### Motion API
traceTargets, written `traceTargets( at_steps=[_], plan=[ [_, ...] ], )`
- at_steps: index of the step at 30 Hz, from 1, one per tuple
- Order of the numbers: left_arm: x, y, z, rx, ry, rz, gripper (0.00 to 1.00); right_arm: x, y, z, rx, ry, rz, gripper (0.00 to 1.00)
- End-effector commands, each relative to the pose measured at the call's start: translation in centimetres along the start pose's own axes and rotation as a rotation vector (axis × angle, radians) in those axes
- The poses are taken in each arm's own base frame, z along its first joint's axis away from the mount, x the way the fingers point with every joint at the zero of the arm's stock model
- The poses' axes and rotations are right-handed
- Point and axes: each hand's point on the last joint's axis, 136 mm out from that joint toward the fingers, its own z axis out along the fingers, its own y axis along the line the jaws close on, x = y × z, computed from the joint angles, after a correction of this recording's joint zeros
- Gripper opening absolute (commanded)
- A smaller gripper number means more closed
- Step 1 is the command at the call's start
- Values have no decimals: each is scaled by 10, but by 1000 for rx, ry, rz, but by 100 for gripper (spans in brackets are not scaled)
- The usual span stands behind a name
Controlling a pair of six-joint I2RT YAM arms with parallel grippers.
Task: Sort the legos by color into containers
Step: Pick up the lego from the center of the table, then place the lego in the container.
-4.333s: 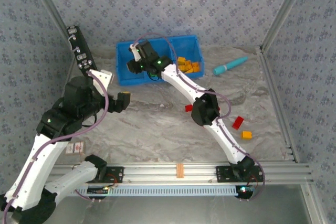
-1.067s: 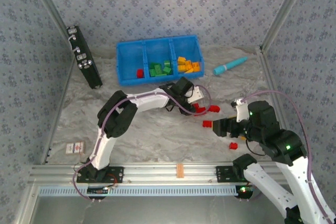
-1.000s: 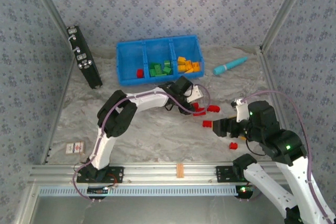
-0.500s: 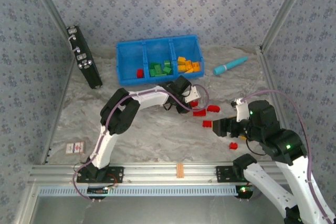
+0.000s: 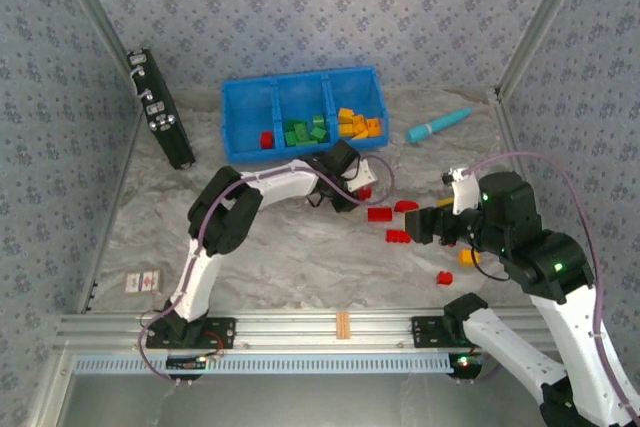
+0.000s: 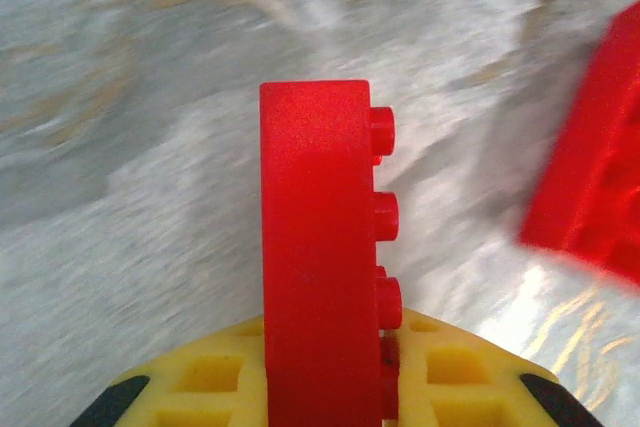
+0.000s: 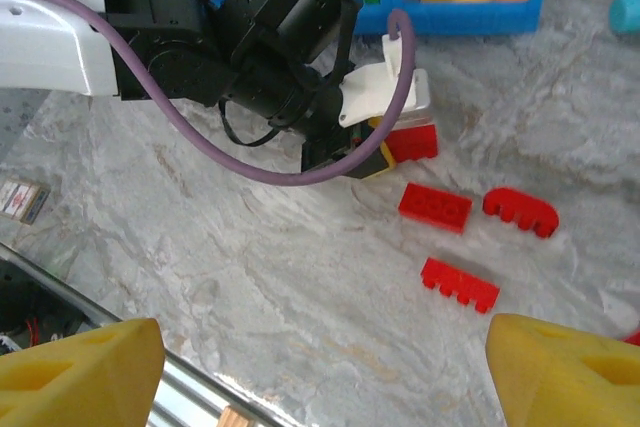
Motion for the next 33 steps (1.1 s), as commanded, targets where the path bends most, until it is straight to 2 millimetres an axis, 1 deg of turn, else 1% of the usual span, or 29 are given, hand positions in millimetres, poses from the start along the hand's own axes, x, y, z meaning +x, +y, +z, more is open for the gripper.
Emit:
traceTargets(
  at_steps=[1, 5, 8, 10, 13, 17, 20, 22, 25, 29, 31, 33],
  plan=[
    [-17, 42, -70, -144, -65, -92, 0, -25, 0, -5, 18, -75, -60, 86],
    [-25, 75, -137, -277, -123, -152, 0, -40, 3, -2, 10, -99, -81, 86],
    [-23, 103, -181, -368, -165, -222, 0, -50, 5, 1, 0, -114, -88, 86],
    [-17, 125, -204, -435, -187, -279, 0, -57, 7, 1, -7, -128, -96, 86],
    [3, 161, -222, -518, -184, -383, 0, -70, 11, -4, -16, -163, -119, 87],
    [38, 206, -225, -591, -153, -541, 0, -84, 14, -8, -16, -193, -148, 88],
    [63, 234, -221, -626, -122, -643, 0, -90, 14, -7, -15, -195, -160, 88],
    [75, 247, -216, -628, -107, -693, 0, -90, 14, -6, -14, -191, -164, 88],
    [85, 259, -202, -614, -79, -725, 0, -89, 12, -4, -12, -182, -164, 89],
    [93, 267, -178, -575, -28, -748, 0, -88, 10, -2, -7, -172, -158, 89],
    [98, 270, -168, -559, -9, -775, 2, -88, 9, -1, -5, -174, -156, 89],
    [104, 273, -160, -547, 4, -806, 7, -89, 10, -2, -6, -177, -157, 89]
  ],
)
